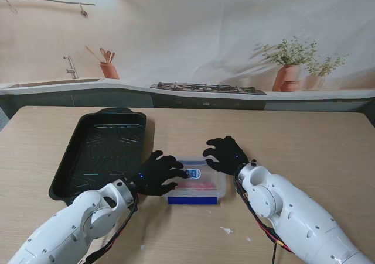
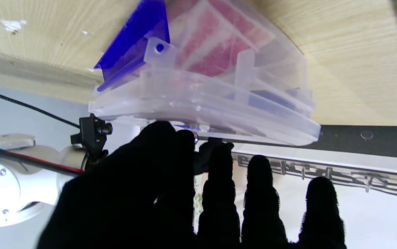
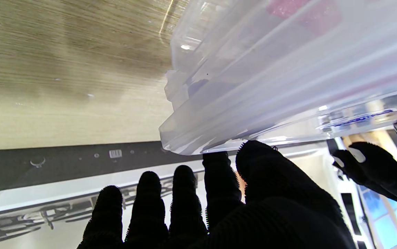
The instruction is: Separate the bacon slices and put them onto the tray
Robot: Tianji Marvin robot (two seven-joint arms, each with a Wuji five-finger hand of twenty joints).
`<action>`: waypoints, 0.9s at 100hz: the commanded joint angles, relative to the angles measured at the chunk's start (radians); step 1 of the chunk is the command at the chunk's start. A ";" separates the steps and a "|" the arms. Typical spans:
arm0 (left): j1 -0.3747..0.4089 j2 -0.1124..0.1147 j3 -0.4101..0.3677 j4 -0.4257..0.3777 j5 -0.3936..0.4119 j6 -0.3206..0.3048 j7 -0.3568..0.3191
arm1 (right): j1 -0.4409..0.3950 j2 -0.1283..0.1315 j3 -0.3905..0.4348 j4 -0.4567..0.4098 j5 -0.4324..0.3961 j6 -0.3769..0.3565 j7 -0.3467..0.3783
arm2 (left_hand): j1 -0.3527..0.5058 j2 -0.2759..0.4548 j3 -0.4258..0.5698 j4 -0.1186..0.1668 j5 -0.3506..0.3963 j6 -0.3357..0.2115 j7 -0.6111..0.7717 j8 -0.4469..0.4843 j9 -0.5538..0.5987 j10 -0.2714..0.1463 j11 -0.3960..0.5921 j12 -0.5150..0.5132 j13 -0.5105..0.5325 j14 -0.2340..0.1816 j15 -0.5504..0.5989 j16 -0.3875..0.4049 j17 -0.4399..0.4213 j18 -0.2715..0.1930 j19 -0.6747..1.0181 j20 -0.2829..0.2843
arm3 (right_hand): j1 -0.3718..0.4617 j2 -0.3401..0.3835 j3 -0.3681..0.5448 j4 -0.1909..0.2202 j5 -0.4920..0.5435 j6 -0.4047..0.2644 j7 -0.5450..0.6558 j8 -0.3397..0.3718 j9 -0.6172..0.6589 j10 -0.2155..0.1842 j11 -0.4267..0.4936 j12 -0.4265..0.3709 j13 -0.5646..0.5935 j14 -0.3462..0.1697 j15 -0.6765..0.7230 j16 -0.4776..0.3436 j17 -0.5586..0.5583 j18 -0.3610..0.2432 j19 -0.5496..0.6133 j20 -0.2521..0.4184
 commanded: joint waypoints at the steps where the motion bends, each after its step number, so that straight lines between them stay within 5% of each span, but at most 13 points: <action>1: 0.028 -0.005 -0.019 -0.020 -0.003 -0.009 0.007 | -0.009 -0.007 0.001 0.003 -0.003 -0.003 0.004 | -0.027 0.021 -0.030 0.008 -0.017 -0.050 0.025 0.013 -0.017 0.016 0.009 0.012 -0.029 0.010 -0.004 0.001 -0.011 -0.009 -0.043 -0.023 | -0.016 -0.002 -0.017 0.022 -0.011 -0.006 -0.003 0.013 -0.030 -0.025 -0.030 -0.009 -0.027 -0.019 -0.011 -0.007 -0.018 -0.011 0.006 0.021; 17: 0.076 -0.016 -0.078 -0.067 -0.012 -0.017 0.052 | -0.008 -0.010 0.004 0.011 -0.002 -0.020 -0.022 | -0.045 0.023 -0.041 0.010 -0.006 -0.048 0.030 0.013 -0.006 0.031 0.009 0.010 -0.033 0.027 -0.002 0.005 -0.012 -0.005 -0.058 -0.024 | -0.037 -0.010 -0.029 0.022 -0.024 -0.022 -0.007 0.017 -0.027 -0.019 -0.027 -0.007 -0.026 -0.014 -0.008 -0.006 -0.018 -0.010 0.009 0.024; 29: 0.114 -0.025 -0.122 -0.105 -0.023 -0.007 0.086 | -0.009 -0.013 0.005 0.017 -0.006 -0.031 -0.047 | -0.112 0.020 -0.065 0.023 -0.007 0.032 0.137 0.068 -0.008 0.051 0.016 0.013 -0.039 0.043 -0.001 0.023 -0.012 0.002 -0.102 -0.002 | -0.053 -0.017 -0.036 0.023 -0.033 -0.028 -0.009 0.020 -0.028 -0.015 -0.019 -0.003 -0.025 -0.010 0.000 -0.001 -0.016 -0.008 0.012 0.026; 40: 0.142 -0.028 -0.162 -0.133 -0.023 0.013 0.094 | -0.012 -0.015 0.009 0.017 -0.010 -0.039 -0.068 | -0.155 0.007 -0.106 0.020 0.169 0.122 0.274 0.138 0.015 0.054 0.021 0.014 -0.047 0.058 -0.008 0.028 -0.022 0.010 -0.142 0.010 | -0.066 -0.021 -0.042 0.023 -0.044 -0.034 -0.011 0.022 -0.028 -0.015 -0.013 0.000 -0.026 -0.007 0.005 0.001 -0.015 -0.007 0.013 0.027; 55: 0.169 -0.034 -0.201 -0.158 -0.081 0.054 0.053 | -0.026 -0.016 0.028 0.004 -0.013 -0.052 -0.079 | -0.145 0.036 -0.192 0.025 0.435 0.157 0.308 0.200 0.087 0.046 0.009 0.010 -0.051 0.066 -0.029 0.032 -0.024 0.000 -0.247 0.072 | -0.083 -0.025 -0.050 0.023 -0.044 -0.032 -0.007 0.027 -0.027 -0.010 -0.005 0.004 -0.026 -0.003 0.012 0.005 -0.013 -0.005 0.014 0.028; 68: 0.177 -0.035 -0.216 -0.167 -0.137 0.085 -0.012 | -0.050 -0.015 0.061 -0.026 -0.018 -0.062 -0.085 | -0.132 0.066 -0.259 0.027 0.480 0.192 0.184 0.157 0.073 0.044 -0.026 -0.009 -0.078 0.046 -0.067 0.014 -0.026 -0.022 -0.344 0.115 | -0.092 -0.026 -0.055 0.023 -0.011 -0.019 0.023 0.048 -0.027 -0.001 0.023 0.016 -0.027 0.000 0.022 0.010 -0.012 -0.004 0.014 0.028; 90: 0.163 -0.025 -0.217 -0.151 -0.097 0.108 -0.035 | -0.139 -0.012 0.171 -0.120 -0.038 -0.075 -0.090 | -0.119 0.103 -0.324 0.030 0.542 0.208 0.152 0.142 0.091 0.048 -0.028 -0.012 -0.081 0.047 -0.071 0.012 -0.015 -0.023 -0.421 0.165 | -0.094 -0.026 -0.066 0.022 0.133 0.036 0.111 0.150 -0.032 0.016 0.144 0.064 -0.028 0.010 0.041 0.019 -0.007 0.001 0.014 0.027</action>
